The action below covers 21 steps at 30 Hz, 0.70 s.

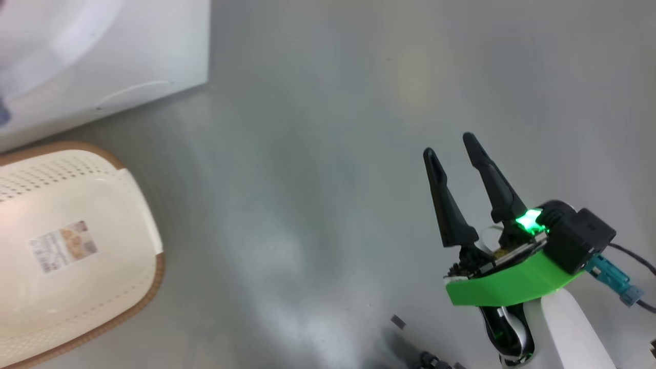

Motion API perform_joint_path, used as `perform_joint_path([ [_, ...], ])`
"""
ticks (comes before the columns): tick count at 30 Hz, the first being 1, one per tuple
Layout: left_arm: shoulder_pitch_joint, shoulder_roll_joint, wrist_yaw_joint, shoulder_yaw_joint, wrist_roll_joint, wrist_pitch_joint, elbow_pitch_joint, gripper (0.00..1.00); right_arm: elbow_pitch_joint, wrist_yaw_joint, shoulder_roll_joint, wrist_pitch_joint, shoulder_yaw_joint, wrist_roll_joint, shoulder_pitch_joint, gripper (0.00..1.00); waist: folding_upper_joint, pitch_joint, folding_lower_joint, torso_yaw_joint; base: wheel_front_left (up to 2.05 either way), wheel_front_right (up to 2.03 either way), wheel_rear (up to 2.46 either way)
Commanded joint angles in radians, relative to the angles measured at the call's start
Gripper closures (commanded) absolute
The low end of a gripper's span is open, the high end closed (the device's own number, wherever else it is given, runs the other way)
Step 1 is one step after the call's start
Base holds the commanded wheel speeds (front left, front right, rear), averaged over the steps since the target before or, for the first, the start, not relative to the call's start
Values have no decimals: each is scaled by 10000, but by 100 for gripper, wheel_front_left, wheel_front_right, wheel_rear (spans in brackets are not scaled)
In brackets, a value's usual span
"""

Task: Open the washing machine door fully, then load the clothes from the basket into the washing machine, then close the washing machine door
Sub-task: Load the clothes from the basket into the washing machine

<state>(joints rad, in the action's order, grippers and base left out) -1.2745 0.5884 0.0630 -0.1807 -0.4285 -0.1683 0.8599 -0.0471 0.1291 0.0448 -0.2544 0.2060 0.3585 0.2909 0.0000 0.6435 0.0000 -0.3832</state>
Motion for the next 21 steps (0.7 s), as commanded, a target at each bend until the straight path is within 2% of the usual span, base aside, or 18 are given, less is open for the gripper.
perform_joint_path([
  [1, 443, 427, -181, 234, -110, -169, -436, 0, -154, 16, 54, -74, 89, -165, -369, 0, 0, -392, 0, 391, 0, 0, 0],
  [11, 4274, -220, -1145, 753, -491, -845, -2953, 0, 149, 16, 54, -74, -141, -876, -634, 0, 0, -1294, 0, 1245, 0, 0, 0],
  [21, 8096, -1090, -2377, 966, -411, -919, -6136, 0, 485, 16, 54, -74, -390, -1500, -842, 0, 0, -2071, 0, 1925, 0, 0, 0],
])
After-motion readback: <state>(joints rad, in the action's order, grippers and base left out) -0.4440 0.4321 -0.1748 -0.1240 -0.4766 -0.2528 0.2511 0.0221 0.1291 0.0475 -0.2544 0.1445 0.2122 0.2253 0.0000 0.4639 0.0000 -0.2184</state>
